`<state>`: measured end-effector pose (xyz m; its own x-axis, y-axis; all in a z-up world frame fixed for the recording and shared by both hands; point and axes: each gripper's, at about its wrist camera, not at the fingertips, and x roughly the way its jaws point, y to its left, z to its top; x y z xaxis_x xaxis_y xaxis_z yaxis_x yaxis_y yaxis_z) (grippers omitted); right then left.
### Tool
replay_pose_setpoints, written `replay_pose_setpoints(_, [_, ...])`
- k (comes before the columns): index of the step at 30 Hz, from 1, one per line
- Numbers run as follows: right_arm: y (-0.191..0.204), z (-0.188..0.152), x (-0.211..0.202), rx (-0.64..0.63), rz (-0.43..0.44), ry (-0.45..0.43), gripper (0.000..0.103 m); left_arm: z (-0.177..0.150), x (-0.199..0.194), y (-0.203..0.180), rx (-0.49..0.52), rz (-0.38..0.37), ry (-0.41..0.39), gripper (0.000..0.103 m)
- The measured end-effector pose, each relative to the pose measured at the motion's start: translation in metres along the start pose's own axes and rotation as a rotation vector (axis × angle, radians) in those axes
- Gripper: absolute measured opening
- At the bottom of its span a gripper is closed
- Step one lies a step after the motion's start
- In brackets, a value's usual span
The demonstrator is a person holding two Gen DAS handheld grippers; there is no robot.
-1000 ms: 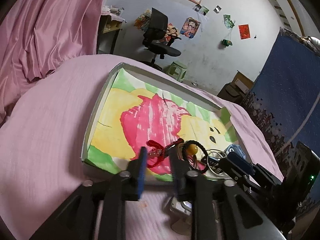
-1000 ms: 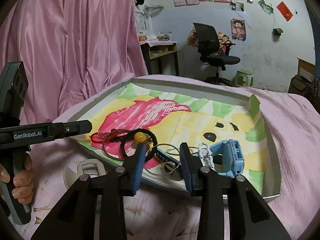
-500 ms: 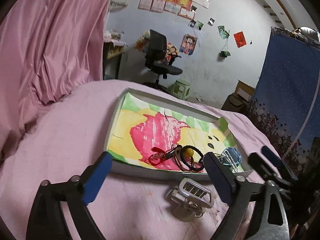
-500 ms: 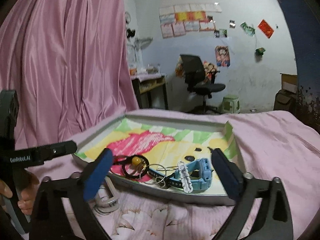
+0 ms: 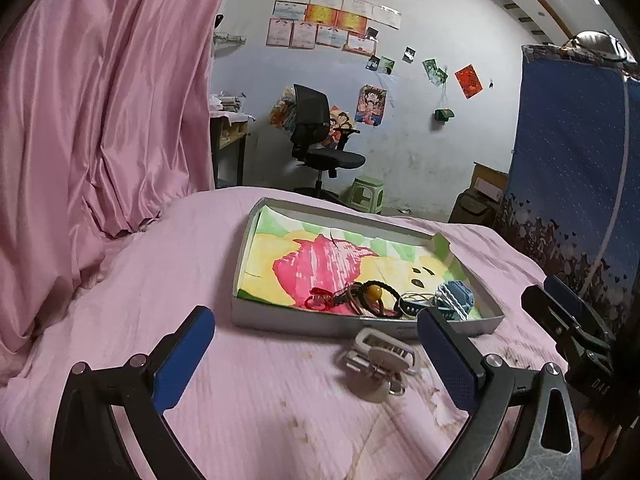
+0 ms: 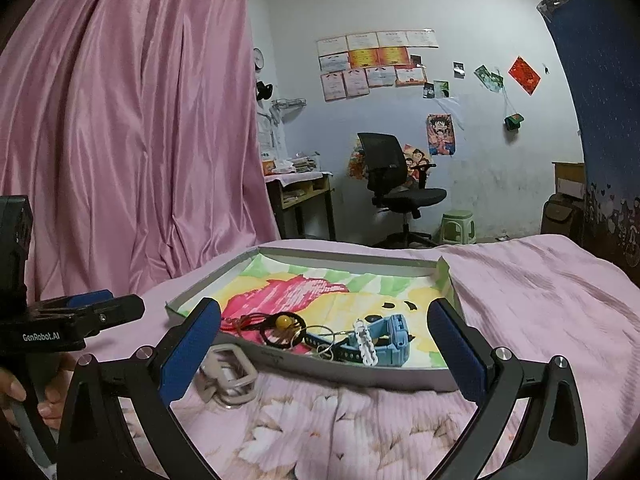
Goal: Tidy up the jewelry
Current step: 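Withdraw both tools from the tray back toward the grey claw clip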
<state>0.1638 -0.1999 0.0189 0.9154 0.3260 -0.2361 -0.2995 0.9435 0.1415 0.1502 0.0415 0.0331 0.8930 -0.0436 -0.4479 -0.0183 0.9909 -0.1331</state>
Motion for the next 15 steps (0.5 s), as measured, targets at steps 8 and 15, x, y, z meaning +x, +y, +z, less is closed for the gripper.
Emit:
replay_pose_setpoints(8, [0.000,-0.006,-0.005,-0.010,0.002,0.036,0.101,-0.004,-0.007,0.005,-0.014,-0.016,0.019,0.102])
replay_pose_setpoints(15, [0.000,-0.013,0.010,-0.016,0.017,0.145,0.101,-0.007,0.007,0.013,-0.054,-0.079,0.120,0.102])
